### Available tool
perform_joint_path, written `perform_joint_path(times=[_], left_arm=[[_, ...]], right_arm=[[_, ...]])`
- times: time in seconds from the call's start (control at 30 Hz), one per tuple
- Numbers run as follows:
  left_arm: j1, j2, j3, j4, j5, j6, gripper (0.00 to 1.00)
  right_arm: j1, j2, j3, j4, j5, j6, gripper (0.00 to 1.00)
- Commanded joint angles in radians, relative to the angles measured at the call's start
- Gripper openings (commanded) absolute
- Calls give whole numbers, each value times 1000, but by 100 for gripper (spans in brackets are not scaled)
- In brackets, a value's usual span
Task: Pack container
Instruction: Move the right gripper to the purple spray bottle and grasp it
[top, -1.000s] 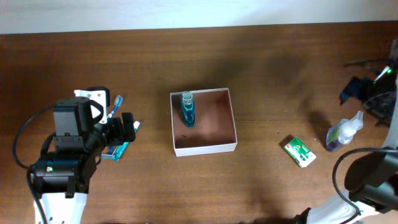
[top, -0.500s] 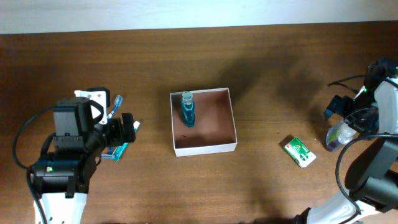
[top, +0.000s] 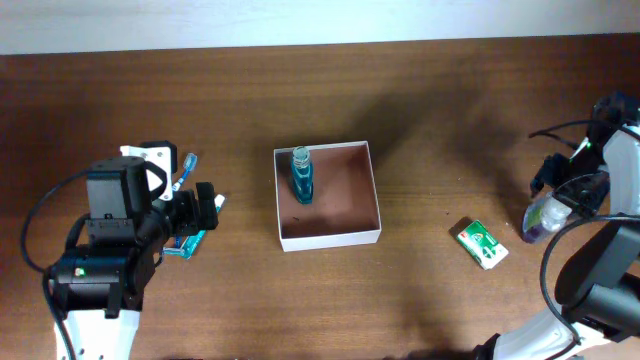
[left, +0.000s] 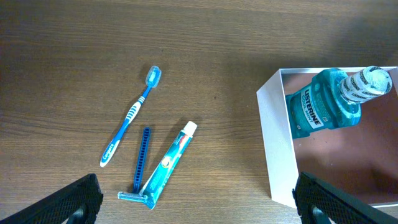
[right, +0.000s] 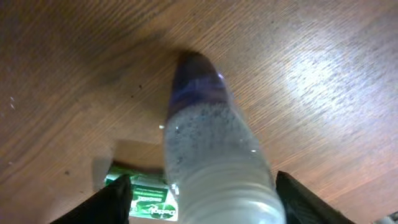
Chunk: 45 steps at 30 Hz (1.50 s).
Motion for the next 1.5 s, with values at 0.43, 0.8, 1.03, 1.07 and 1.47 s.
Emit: perform_joint_path(times=[0.43,0.8,1.03,1.07,1.47], left_arm=[[1,2,21,-3,-8,-13,99],[1,2,21,-3,-8,-13,99],[1,2,21,-3,-8,-13,99],[1,2,21,-3,-8,-13,99],[1,2,21,-3,-8,-13,99]], right_arm=[[-50,-2,-8,-5,-2,3,54],[-50,-2,-8,-10,-2,4,47],[-50,-2,-8,-10,-10,4,41],[-50,-2,-8,-11,-10,4,41],[-49,-21,-6,-21,-37,3,27]])
